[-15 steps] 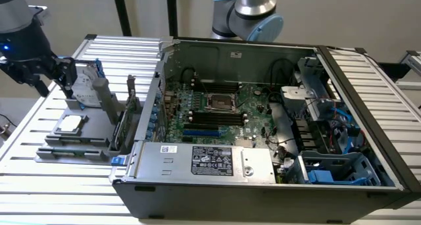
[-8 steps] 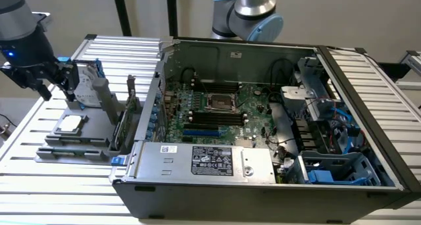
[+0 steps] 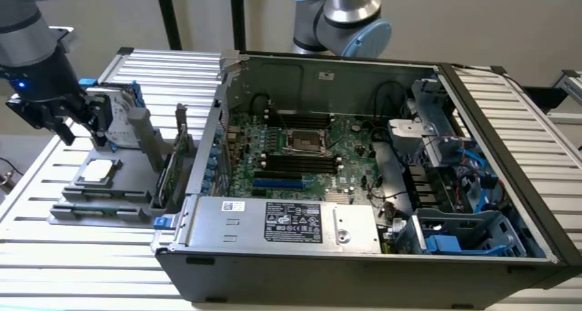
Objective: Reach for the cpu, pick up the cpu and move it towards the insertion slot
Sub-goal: 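Pick up the cpu and move it towards the insertion slot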
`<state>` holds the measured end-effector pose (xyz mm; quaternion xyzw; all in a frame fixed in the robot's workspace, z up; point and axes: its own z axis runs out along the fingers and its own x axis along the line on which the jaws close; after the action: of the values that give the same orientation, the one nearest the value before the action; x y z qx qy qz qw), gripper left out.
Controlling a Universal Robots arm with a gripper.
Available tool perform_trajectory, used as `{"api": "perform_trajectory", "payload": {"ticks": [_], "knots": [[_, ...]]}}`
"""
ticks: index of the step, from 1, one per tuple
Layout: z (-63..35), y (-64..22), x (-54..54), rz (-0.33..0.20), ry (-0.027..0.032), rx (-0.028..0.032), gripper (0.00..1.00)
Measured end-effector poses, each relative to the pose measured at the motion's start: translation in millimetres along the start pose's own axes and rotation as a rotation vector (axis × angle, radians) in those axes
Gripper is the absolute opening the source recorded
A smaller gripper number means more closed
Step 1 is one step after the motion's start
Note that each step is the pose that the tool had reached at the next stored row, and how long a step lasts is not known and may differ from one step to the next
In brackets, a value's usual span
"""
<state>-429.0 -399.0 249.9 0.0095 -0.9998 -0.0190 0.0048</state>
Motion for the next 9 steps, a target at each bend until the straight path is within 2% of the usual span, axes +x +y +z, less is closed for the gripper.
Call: {"api": "perform_trajectory", "payload": {"ticks": [5,6,9], "knots": [[9.1,-2.9,0.0,0.0,0.0,0.0,0.62],[10.8,-3.6,0.0,0.0,0.0,0.0,0.67],[16.2,-6.8,0.0,0.0,0.0,0.0,0.67]]}}
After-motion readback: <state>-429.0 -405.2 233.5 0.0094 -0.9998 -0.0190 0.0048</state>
